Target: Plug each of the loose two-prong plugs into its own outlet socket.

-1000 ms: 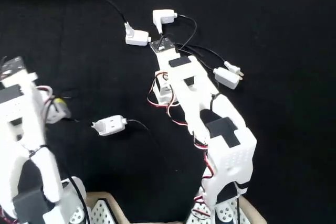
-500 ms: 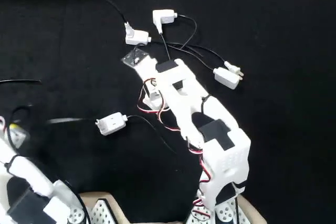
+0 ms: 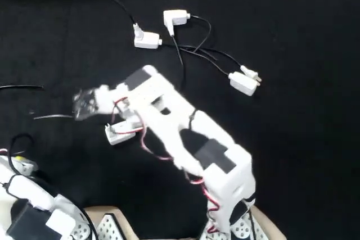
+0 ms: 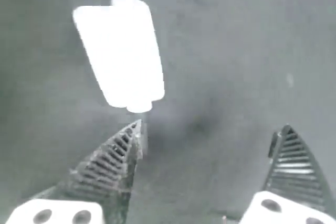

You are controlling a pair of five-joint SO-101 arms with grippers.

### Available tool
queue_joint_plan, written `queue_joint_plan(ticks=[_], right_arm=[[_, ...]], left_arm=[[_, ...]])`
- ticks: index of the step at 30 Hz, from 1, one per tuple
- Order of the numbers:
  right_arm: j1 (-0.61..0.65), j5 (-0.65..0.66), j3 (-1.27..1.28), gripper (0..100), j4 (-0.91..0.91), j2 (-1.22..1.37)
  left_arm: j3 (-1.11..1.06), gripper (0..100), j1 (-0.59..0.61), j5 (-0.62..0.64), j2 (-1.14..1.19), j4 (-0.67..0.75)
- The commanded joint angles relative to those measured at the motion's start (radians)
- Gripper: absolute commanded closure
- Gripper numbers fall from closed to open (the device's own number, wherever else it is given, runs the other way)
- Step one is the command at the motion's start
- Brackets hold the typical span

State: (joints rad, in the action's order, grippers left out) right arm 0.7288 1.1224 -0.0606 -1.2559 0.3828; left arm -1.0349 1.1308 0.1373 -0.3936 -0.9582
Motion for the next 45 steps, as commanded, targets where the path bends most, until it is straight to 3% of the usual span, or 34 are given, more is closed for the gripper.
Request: queue_joint_plan(ticks=[1, 10, 17, 25, 31, 38, 45], right_arm=[[0.064, 0.155, -0.094, 62.4, -0.118, -0.005], [0.153, 0.203, -0.209, 62.4, -0.19, 0.193], [0.172, 0.095, -0.478, 64.0, -0.296, 0.46], [0.167, 0.081, -0.843, 96.7, -0.497, 0.656], [0.114, -0.037, -1.021, 94.6, -0.502, 0.719], [-0.021, -0.049, -1.199, 94.6, -0.486, 0.722], [-0.193, -0.049, -1.443, 94.6, -0.301, 0.723]], left_arm=[[-0.021, 76, 0.01, -0.003, -0.008, 0.089], [-0.022, 76, 0.01, -0.003, -0.008, 0.089], [-0.024, 76, 0.01, -0.003, -0.008, 0.089], [-0.024, 76, 0.01, -0.003, -0.008, 0.089], [-0.024, 76, 0.01, -0.003, -0.008, 0.089], [-0.024, 76, 0.01, -0.003, -0.008, 0.089], [-0.025, 76, 0.01, -0.003, -0.008, 0.089]])
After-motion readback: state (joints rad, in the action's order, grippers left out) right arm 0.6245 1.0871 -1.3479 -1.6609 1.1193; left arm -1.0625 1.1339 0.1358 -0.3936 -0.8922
